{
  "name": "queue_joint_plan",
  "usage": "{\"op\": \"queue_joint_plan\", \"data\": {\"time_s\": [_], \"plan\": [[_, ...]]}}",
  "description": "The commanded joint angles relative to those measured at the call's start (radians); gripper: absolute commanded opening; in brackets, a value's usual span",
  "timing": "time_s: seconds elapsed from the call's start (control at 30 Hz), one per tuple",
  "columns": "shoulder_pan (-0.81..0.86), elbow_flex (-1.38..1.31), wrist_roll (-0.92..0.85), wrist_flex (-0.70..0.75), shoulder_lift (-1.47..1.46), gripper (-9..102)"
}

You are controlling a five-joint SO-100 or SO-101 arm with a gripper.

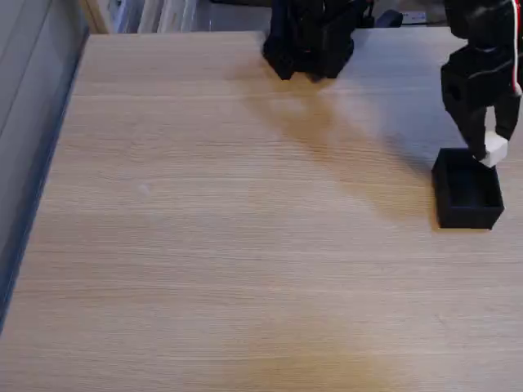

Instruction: Pick a white block and place it in the black box.

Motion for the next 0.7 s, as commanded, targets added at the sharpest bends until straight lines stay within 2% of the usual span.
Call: {"op": "queue_joint_plan", "data": {"time_s": [0.0, 0.13, 0.3, 0.43, 0.53, 0.57, 0.67], "plan": [[0.009, -0.029, -0.005, -0.008, 0.003, 3], [0.025, -0.028, -0.009, -0.005, 0.003, 16], [0.034, -0.032, -0.015, -0.012, 0.002, 21], [0.040, -0.032, -0.011, -0.012, 0.009, 18], [0.049, -0.028, 0.015, -0.003, 0.034, 8], [0.054, -0.021, 0.028, 0.005, 0.049, 0], [0.075, 0.014, 0.046, 0.044, 0.103, 0]]}}
